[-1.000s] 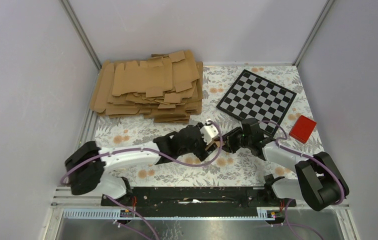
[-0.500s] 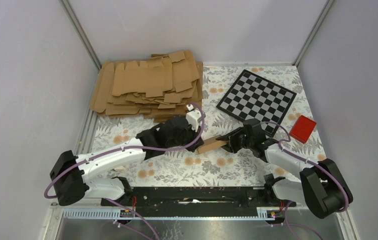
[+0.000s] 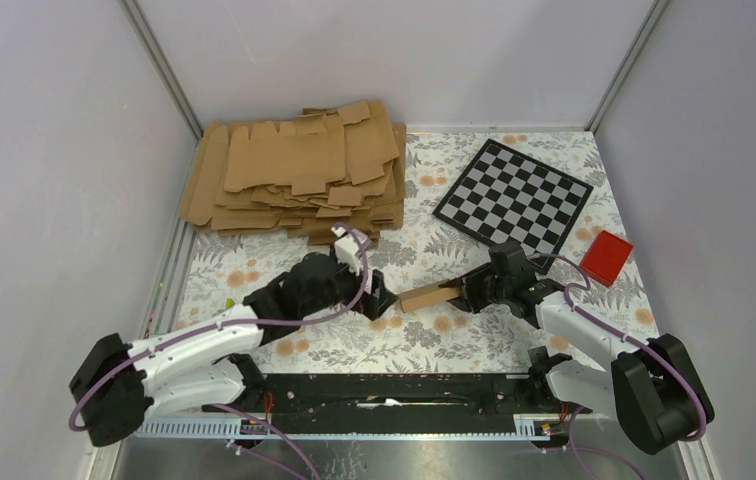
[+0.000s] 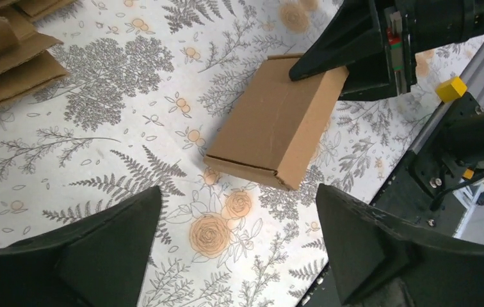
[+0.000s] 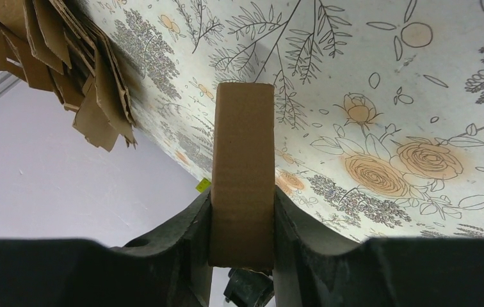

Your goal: Fold the paper box

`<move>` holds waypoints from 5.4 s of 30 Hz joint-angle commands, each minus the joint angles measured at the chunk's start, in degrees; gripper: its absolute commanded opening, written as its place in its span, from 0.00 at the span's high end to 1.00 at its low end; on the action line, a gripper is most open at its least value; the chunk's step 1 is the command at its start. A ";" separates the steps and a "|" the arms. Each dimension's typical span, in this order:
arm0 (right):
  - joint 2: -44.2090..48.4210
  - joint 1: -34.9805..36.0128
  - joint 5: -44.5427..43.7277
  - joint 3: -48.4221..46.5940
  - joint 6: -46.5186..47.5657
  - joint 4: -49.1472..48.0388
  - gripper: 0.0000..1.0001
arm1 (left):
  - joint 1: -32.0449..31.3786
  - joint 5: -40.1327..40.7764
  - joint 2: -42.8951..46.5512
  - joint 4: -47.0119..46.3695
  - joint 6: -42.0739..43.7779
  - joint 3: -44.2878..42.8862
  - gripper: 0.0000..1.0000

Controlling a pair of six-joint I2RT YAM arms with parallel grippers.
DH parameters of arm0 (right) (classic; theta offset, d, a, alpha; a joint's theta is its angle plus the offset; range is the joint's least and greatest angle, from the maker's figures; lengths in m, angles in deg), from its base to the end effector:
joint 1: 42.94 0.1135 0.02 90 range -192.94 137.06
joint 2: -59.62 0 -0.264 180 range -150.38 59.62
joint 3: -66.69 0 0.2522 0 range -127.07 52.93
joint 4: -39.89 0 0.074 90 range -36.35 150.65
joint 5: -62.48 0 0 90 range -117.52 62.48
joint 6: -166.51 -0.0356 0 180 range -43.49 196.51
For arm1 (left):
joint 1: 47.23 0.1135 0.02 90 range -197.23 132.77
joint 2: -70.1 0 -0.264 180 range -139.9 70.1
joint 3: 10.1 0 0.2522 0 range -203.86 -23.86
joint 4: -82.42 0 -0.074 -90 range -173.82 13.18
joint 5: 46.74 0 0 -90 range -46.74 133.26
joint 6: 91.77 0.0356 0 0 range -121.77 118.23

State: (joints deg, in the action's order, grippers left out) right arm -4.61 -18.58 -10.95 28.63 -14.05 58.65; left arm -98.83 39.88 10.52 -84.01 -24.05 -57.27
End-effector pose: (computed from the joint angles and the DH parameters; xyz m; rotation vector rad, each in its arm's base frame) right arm 0.1854 0.0951 0.1637 1.3452 2.3639 1.1623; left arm 0.1419 -0.1824 0.2390 0.5786 2.0563 -0.8527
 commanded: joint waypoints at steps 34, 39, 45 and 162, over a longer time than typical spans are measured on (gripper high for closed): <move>12.31 -0.29 0.61 -4.15 -3.42 2.99 0.64 | -1.55 -4.69 6.68 -65.28 41.68 33.82 0.06; 15.30 -0.28 1.56 -3.40 -3.58 4.40 0.68 | -4.70 -4.81 0.88 -65.53 47.16 30.65 0.05; 16.58 -0.26 2.50 -2.30 -4.42 4.29 0.68 | -7.90 -2.62 -5.17 -66.98 51.71 27.21 0.05; -0.58 14.49 4.71 -13.50 69.06 10.51 0.87 | -4.57 -16.44 -45.90 -65.64 19.47 9.92 0.71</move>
State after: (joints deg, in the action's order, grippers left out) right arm -4.52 -4.89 -5.92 13.47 53.38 69.62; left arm -103.53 21.13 -33.82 -151.59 -6.04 -47.23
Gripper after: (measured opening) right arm 0.134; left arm 0.330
